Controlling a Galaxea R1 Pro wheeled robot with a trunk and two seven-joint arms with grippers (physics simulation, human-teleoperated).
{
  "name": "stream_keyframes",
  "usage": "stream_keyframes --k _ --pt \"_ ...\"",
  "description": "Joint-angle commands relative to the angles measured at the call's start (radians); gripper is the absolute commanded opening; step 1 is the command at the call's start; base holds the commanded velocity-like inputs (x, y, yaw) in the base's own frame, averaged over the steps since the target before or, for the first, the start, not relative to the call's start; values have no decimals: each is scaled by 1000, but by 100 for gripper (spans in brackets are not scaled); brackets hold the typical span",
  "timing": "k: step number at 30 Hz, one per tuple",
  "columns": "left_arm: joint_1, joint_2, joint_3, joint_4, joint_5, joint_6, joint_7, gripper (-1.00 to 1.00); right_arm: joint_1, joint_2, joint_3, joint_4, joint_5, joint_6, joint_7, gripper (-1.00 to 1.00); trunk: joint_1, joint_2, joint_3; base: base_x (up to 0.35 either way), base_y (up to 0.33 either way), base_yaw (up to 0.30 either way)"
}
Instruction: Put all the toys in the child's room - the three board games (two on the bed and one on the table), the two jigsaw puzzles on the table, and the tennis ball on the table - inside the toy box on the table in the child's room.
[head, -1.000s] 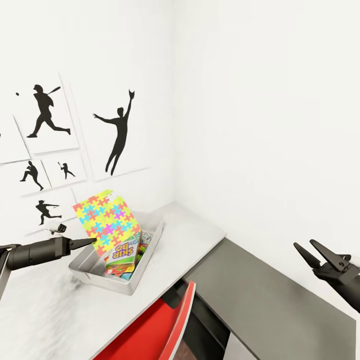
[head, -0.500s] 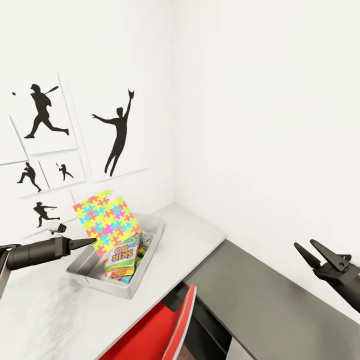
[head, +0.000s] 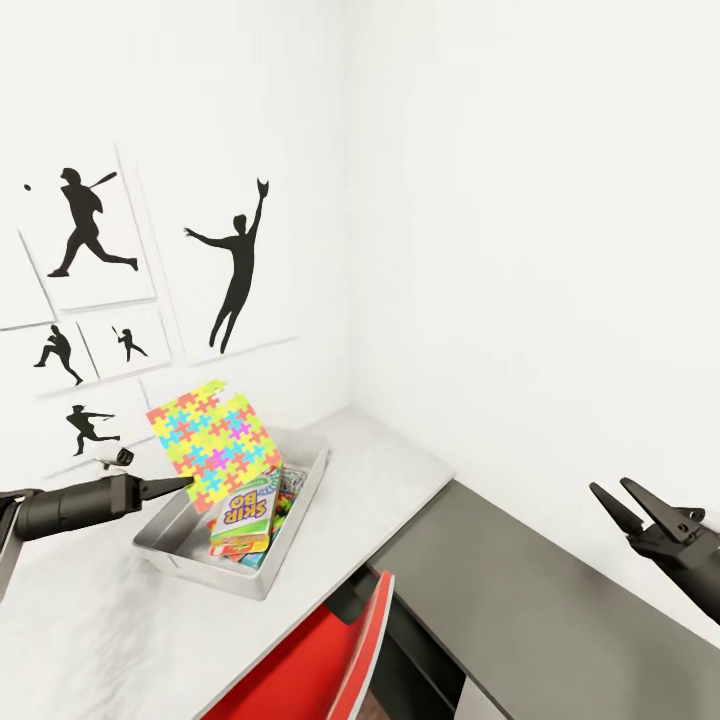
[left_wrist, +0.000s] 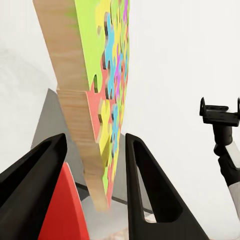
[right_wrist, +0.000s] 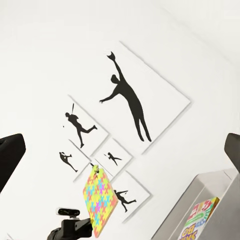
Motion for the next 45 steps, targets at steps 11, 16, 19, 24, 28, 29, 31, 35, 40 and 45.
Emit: stream_keyframes --k 11,16,19,24,28,29,31,35,40,45 --pt "-37 -5 -4 237 -18 6 62 -100 -1 0 0 -1 0 4 2 100 1 -2 -2 0 0 0" --pt "-183 -41 -6 376 -17 10 266 -100 -1 0 1 -3 1 3 0 100 1 -2 -2 0 0 0" --pt "-237 -69 -6 400 -19 10 325 -100 -1 0 1 -3 14 0 -1 100 1 -2 -2 0 0 0" --pt "-323 -116 -7 458 -18 11 482 -100 -1 0 3 -2 38 -3 -16 100 1 -2 -3 0 0 32" --pt "-382 -152 -6 549 -16 6 626 -100 -1 0 3 -2 42 -4 -25 100 1 -2 -6 0 0 75" --pt "-394 -159 -6 571 -14 6 665 -100 -1 -1 2 -2 42 -4 -26 100 1 -2 -6 0 0 82" --pt "-408 -167 -5 594 -11 6 725 -100 -1 -1 0 -2 42 -3 -26 100 1 -2 -8 0 0 84" --pt "-416 -171 -5 607 -10 6 767 -100 -2 -2 0 -1 42 -4 -27 100 1 -2 -11 0 0 85" --pt "-418 -171 -5 610 -15 5 786 -100 -1 -2 1 0 43 -4 -28 100 1 -2 -14 0 0 85" --pt "-418 -173 -5 612 -17 4 830 -100 -2 -2 -1 0 43 -4 -28 100 1 -2 -16 0 0 54"
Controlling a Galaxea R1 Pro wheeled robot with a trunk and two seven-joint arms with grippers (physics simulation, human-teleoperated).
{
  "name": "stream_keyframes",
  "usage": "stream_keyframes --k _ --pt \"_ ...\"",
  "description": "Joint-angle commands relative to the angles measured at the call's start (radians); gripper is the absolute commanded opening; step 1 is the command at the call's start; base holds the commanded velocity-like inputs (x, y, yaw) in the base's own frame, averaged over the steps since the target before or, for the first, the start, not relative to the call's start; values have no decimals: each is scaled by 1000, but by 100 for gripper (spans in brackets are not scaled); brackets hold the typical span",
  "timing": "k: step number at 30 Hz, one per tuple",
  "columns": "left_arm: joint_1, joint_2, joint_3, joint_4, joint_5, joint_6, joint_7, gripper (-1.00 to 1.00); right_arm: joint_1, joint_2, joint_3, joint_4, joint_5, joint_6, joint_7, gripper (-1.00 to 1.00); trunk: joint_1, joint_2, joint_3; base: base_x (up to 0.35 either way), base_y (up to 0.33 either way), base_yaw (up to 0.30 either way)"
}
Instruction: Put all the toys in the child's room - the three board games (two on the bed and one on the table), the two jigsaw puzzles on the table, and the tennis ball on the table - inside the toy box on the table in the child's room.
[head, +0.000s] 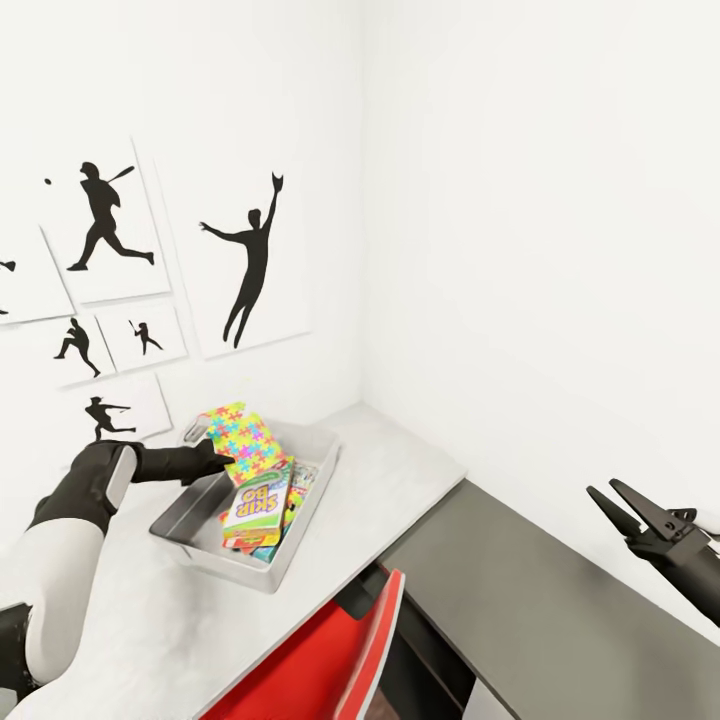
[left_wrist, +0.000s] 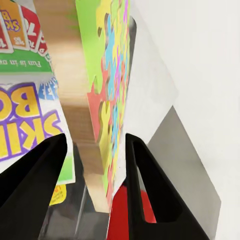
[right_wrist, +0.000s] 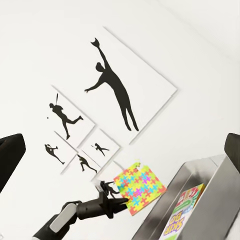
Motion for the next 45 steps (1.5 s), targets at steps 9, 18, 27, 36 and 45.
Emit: stream_keyframes --k 9,18,27,36,45 --pt "-1 -14 0 2 4 7 16 -100 -1 0 1 0 0 4 2 100 1 -2 -2 0 0 -89" --pt "-1 -17 -1 7 2 7 18 -100 0 0 0 1 0 4 2 100 1 -2 -1 0 0 -79" --pt "-1 -17 -1 53 1 -9 18 -100 -1 0 1 2 0 4 2 100 1 -2 -5 0 0 -2" --pt "-1 -34 -3 65 -1 -14 40 -100 -1 0 1 2 0 4 2 100 1 -2 -11 0 0 0" --pt "-1 -41 -3 66 -1 -25 59 -100 -1 0 1 2 0 4 2 100 1 -2 -18 0 0 0"
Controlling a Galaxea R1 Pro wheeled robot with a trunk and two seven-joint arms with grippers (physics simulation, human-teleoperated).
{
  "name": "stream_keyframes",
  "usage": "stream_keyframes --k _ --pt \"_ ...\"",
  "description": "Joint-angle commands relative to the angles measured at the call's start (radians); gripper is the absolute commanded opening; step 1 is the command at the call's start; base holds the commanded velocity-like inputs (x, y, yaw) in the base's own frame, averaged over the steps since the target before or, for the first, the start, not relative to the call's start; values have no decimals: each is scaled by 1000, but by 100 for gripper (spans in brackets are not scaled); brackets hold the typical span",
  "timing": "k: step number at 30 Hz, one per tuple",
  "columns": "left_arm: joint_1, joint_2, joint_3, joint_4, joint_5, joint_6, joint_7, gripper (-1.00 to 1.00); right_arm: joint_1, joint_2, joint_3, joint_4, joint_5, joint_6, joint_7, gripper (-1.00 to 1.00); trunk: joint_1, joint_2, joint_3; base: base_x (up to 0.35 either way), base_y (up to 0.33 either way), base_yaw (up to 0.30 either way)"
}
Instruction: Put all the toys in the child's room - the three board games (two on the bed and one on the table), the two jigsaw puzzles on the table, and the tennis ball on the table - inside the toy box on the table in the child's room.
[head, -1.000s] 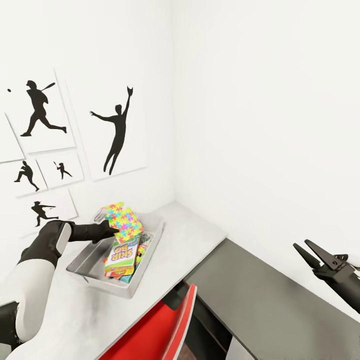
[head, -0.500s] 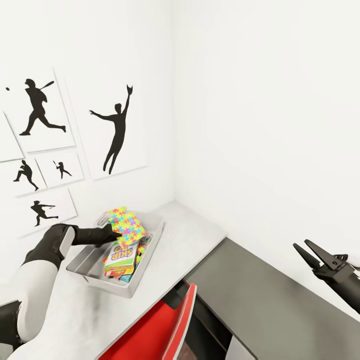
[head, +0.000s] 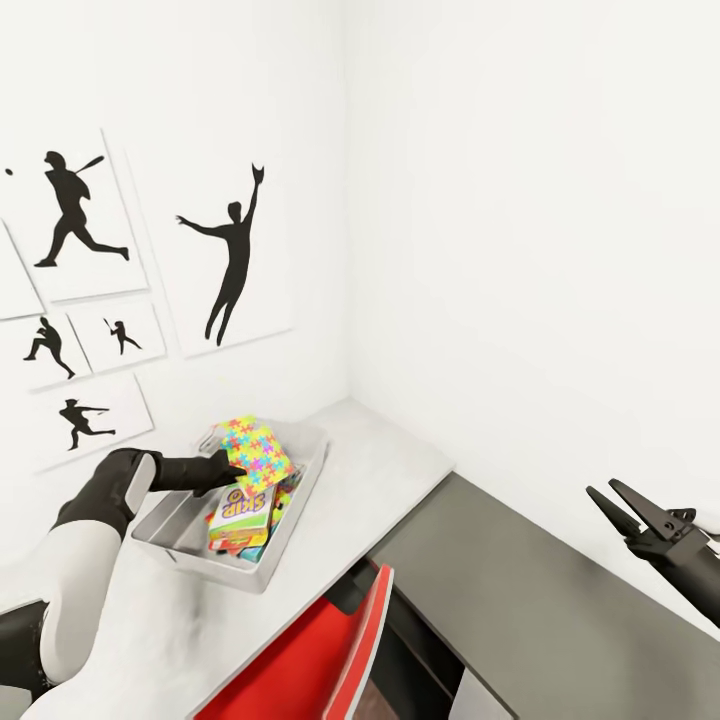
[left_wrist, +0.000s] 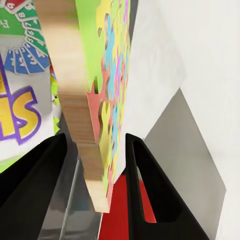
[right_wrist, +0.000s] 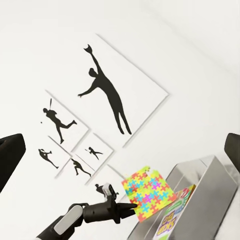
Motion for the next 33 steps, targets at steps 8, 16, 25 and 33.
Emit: stream_keyframes --k 8,16,25,33 --pt "-1 1 3 42 5 -43 2 -100 -1 0 -2 0 0 4 2 100 1 -2 -8 0 0 0" --pt "-1 1 3 49 5 -46 2 -100 -1 0 -1 0 0 4 2 100 1 -2 -14 0 0 0" --pt "-1 0 4 51 8 -46 2 -100 -1 0 -3 0 0 4 2 100 1 -2 -17 0 0 0" --pt "-1 -1 4 52 9 -46 2 -100 -1 0 -6 0 0 3 2 100 1 -2 -17 0 0 0"
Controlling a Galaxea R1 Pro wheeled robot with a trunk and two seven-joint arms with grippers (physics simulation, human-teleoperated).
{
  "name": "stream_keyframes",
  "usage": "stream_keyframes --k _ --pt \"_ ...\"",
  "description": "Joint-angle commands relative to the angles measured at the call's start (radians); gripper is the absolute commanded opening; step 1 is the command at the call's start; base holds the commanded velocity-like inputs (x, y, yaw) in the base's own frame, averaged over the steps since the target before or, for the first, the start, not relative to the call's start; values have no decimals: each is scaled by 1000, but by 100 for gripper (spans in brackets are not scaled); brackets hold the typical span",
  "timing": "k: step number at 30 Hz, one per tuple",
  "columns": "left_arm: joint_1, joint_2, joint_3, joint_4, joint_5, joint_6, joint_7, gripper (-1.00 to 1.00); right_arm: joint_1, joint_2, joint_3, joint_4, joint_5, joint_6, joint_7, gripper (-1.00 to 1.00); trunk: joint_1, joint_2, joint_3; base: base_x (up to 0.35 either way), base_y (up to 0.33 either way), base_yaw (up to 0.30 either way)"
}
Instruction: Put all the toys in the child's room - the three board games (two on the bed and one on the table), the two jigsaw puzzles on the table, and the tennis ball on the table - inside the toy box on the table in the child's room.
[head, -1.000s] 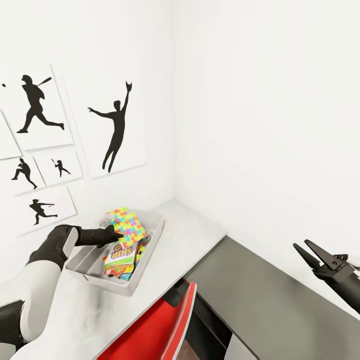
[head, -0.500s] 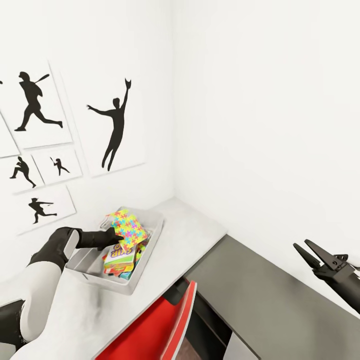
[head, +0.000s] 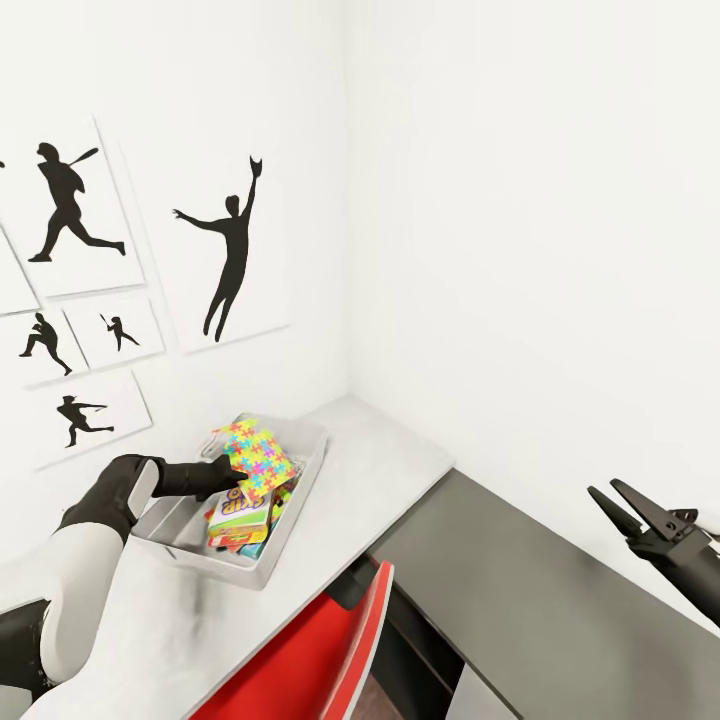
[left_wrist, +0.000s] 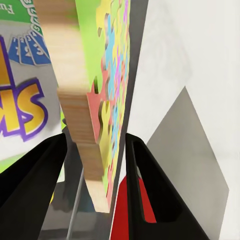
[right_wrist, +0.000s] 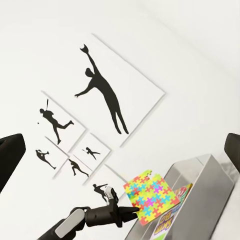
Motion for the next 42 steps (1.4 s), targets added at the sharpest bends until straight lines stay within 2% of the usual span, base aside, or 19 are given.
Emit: stream_keyframes --k 1,17,18,33,42 --pt "-1 0 3 0 5 8 1 -100 -1 0 -1 0 0 4 2 100 1 -2 -2 0 0 0" --pt "-1 1 6 0 4 8 1 -100 0 0 1 2 0 -28 2 100 1 -2 -2 0 0 0" --pt "-1 1 6 0 4 8 1 100 -1 0 1 2 0 -29 2 100 1 -2 -2 0 0 0" --pt "-1 10 9 0 9 6 0 100 0 0 4 2 0 -29 2 100 1 -2 -2 0 0 0" --pt "1 25 12 -13 16 10 -32 100 -1 0 3 2 0 -29 2 100 1 -2 -2 0 0 0"
